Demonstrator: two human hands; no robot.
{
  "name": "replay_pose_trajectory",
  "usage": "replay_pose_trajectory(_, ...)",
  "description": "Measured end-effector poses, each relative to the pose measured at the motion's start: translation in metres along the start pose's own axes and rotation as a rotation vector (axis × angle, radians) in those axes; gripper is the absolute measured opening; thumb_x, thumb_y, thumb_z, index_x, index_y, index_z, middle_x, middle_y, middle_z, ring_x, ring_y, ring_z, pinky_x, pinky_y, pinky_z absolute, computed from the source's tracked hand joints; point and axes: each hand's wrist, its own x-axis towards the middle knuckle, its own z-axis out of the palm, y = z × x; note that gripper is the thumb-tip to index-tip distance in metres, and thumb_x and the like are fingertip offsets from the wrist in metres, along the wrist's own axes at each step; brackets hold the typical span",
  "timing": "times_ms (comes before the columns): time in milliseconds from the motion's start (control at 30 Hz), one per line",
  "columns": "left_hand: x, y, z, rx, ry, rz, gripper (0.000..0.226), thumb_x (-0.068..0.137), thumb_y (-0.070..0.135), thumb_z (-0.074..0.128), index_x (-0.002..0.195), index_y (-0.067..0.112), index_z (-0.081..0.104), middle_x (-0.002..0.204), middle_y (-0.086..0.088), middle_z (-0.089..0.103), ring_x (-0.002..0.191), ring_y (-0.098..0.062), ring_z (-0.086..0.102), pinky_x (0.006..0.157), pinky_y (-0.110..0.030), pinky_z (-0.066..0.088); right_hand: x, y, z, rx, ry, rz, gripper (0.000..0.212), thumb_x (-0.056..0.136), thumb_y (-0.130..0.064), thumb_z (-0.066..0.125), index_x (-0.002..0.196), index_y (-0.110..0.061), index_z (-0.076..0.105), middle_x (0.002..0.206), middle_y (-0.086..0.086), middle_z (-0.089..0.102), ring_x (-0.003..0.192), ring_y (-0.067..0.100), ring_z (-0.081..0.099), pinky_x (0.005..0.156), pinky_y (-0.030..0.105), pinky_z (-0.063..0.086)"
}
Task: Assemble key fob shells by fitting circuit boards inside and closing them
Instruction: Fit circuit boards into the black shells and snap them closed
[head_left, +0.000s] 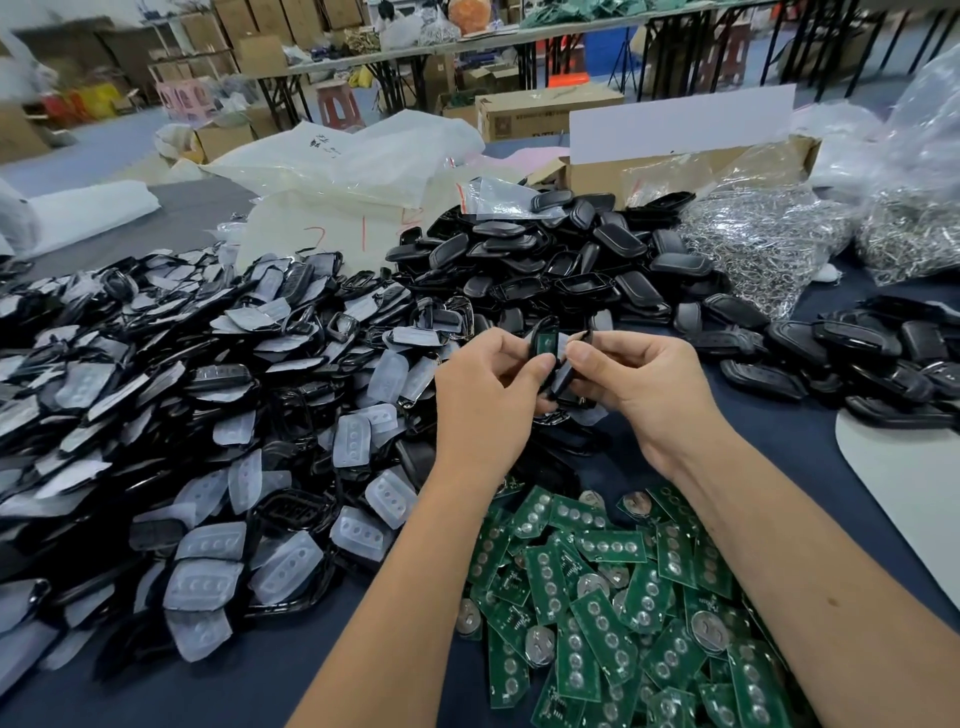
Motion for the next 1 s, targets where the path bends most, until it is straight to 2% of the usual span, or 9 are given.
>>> replay_pose_trajectory(100,0.001,-0.001,0.002,0.048,-0.019,0.033,0.012,0.096,0.01,0.072,0.086,0.018,0.069,0.082,0.003,0.075,0.06,-0.013,0.075,0.057,-0.021,0.058,0.0,0.0,0.0,-0.022,0.025,-0.01,0.022,0.067,-0.028,0.088,0.086,-0.015,0.085,0.091,0.014,0.08,0.079,0.02,0.076,0.069,0.023,0.06)
replay_pose_trajectory(300,-0.002,-0.003,0.008,0.113,-0.07,0.1,0.013,0.097,0.007,0.068,0.098,0.015,0.079,0.084,0.006,0.077,0.071,-0.01,0.075,0.067,-0.028,0.064,0.0,0.004,-0.001,-0.133,0.093,-0.032,0.018,0.069,-0.03,0.094,0.084,-0.025,0.085,0.086,0.008,0.081,0.079,0.02,0.078,0.068,0.024,0.06)
replay_pose_trajectory(367,-0.002,-0.003,0.008,0.16,-0.087,0.132,0.015,0.098,0.009,0.066,0.099,0.016,0.08,0.086,0.006,0.077,0.072,-0.012,0.075,0.073,-0.036,0.064,0.0,0.005,-0.002,-0.191,0.109,-0.046,0.016,0.071,-0.029,0.095,0.084,-0.031,0.085,0.084,0.005,0.081,0.078,0.02,0.079,0.068,0.025,0.061)
replay_pose_trajectory(433,-0.003,-0.002,0.009,0.207,-0.109,0.169,0.012,0.095,0.013,0.069,0.1,0.015,0.08,0.087,0.005,0.078,0.076,-0.01,0.074,0.077,-0.039,0.062,0.0,0.005,-0.003,-0.227,0.134,-0.053,0.022,0.066,-0.038,0.097,0.083,-0.033,0.084,0.081,0.003,0.08,0.075,0.021,0.079,0.066,0.029,0.062)
replay_pose_trajectory(567,-0.006,0.0,0.011,0.343,-0.091,0.232,0.013,0.085,0.018,0.082,0.097,0.014,0.08,0.084,0.005,0.076,0.081,-0.004,0.068,0.076,-0.024,0.055,0.001,0.008,-0.004,-0.371,0.206,-0.082,0.039,0.053,-0.061,0.092,0.08,-0.035,0.082,0.075,-0.004,0.079,0.071,0.016,0.078,0.062,0.036,0.064)
replay_pose_trajectory(633,-0.005,0.0,0.011,0.346,-0.103,0.219,0.009,0.085,0.015,0.081,0.094,0.014,0.079,0.081,0.006,0.075,0.076,-0.005,0.069,0.076,-0.028,0.056,0.001,0.009,-0.005,-0.43,0.209,-0.091,0.043,0.053,-0.064,0.091,0.077,-0.03,0.081,0.072,-0.004,0.078,0.067,0.016,0.077,0.064,0.04,0.066)
replay_pose_trajectory(733,-0.003,-0.001,0.009,0.33,-0.097,0.213,0.005,0.085,0.013,0.079,0.089,0.015,0.08,0.075,0.005,0.074,0.072,-0.012,0.07,0.074,-0.039,0.058,0.002,0.01,-0.005,-0.444,0.185,-0.092,0.046,0.056,-0.064,0.089,0.076,-0.024,0.079,0.071,-0.001,0.077,0.063,0.019,0.076,0.065,0.045,0.066)
replay_pose_trajectory(867,0.0,-0.004,0.004,0.322,-0.053,0.179,0.013,0.083,0.014,0.082,0.092,0.024,0.081,0.078,0.011,0.068,0.072,-0.012,0.07,0.074,-0.04,0.06,0.005,0.009,-0.011,-0.465,0.093,-0.136,0.043,0.061,-0.066,0.087,0.086,-0.033,0.077,0.08,0.0,0.078,0.069,0.02,0.076,0.06,0.037,0.062)
replay_pose_trajectory(1000,0.004,-0.008,0.0,0.29,-0.08,0.137,0.023,0.082,0.011,0.084,0.103,0.02,0.082,0.084,0.01,0.071,0.076,-0.014,0.072,0.079,-0.042,0.062,0.009,0.005,-0.024,-0.46,-0.111,-0.135,0.035,0.077,-0.041,0.09,0.11,-0.038,0.078,0.101,0.005,0.078,0.089,0.03,0.074,0.068,0.038,0.062)
